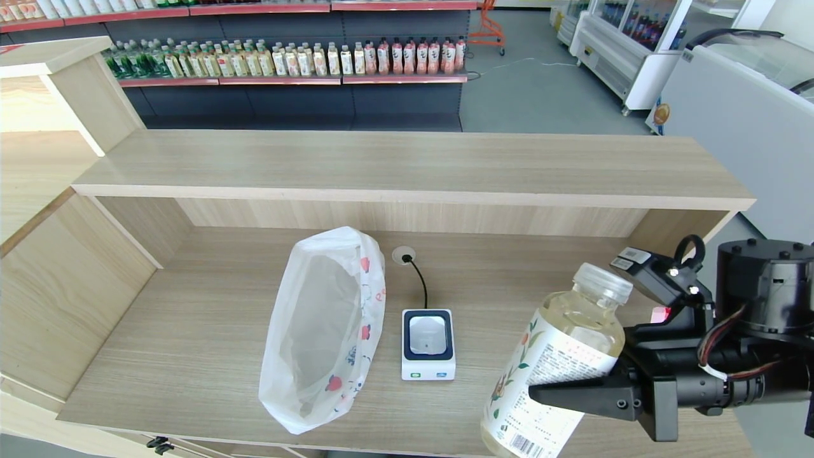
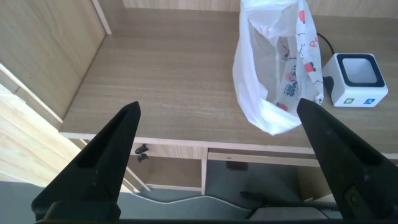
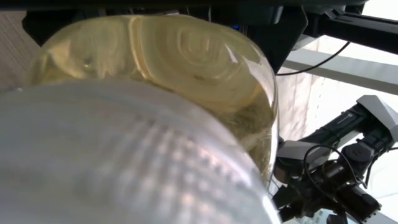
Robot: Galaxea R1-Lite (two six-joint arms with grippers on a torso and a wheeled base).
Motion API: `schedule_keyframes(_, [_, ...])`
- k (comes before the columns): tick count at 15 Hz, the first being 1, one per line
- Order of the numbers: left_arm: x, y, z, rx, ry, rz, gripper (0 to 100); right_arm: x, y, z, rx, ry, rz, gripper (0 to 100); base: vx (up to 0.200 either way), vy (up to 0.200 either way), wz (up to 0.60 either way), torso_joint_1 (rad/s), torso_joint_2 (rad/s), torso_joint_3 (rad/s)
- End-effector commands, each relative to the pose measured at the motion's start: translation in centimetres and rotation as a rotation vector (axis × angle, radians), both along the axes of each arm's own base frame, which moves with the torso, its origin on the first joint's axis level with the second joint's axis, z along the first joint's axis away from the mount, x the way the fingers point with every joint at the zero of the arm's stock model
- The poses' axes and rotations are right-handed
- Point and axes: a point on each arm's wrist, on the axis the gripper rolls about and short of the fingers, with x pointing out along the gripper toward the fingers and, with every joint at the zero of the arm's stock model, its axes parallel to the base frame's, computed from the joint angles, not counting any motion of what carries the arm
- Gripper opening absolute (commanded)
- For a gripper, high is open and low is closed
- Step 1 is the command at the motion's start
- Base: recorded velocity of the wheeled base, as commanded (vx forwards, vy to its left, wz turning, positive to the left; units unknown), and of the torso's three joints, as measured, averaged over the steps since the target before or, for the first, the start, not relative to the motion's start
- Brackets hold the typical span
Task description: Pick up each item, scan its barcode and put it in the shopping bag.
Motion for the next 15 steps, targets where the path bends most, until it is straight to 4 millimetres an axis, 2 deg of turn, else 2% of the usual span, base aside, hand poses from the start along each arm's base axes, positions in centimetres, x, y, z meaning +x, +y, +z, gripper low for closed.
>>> schedule_keyframes(1, [0.0, 0.0, 0.0, 0.000, 0.000, 0.000, 100, -0.1, -0.1, 0.2, 0.004, -0.007, -0.001, 0, 0.000, 0.000, 0.00, 0.000, 0.00, 0.000])
schedule_keyframes(7, [0.0, 0.0, 0.0, 0.000, 0.000, 0.000, 100, -0.2, -0.4, 0.6, 0.008, -0.019, -0.017, 0, 0.000, 0.000, 0.00, 0.000, 0.00, 0.000])
schedule_keyframes(9, [0.0, 0.0, 0.0, 0.000, 0.000, 0.000, 100, -0.1, -1.6, 1.6, -0.054, -0.190, -0.216, 0, 0.000, 0.000, 0.00, 0.000, 0.00, 0.000])
schedule_keyframes(11, [0.0, 0.0, 0.0, 0.000, 0.000, 0.000, 100, 0.1, -2.7, 1.1, -0.245, -0.302, -0.467, 0, 0.000, 0.000, 0.00, 0.000, 0.00, 0.000])
schedule_keyframes(12, [0.0, 0.0, 0.0, 0.000, 0.000, 0.000, 100, 0.1, -2.7, 1.1, -0.245, -0.302, -0.467, 0, 0.000, 0.000, 0.00, 0.000, 0.00, 0.000])
schedule_keyframes(13, [0.0, 0.0, 0.0, 0.000, 0.000, 0.000, 100, -0.7, -5.1, 1.5, -0.426, -0.406, -0.687, 0, 0.000, 0.000, 0.00, 0.000, 0.00, 0.000])
schedule_keyframes(15, [0.0, 0.0, 0.0, 0.000, 0.000, 0.000, 100, -1.2, -5.9, 2.5, -0.479, -0.549, -0.706, 0, 0.000, 0.000, 0.00, 0.000, 0.00, 0.000])
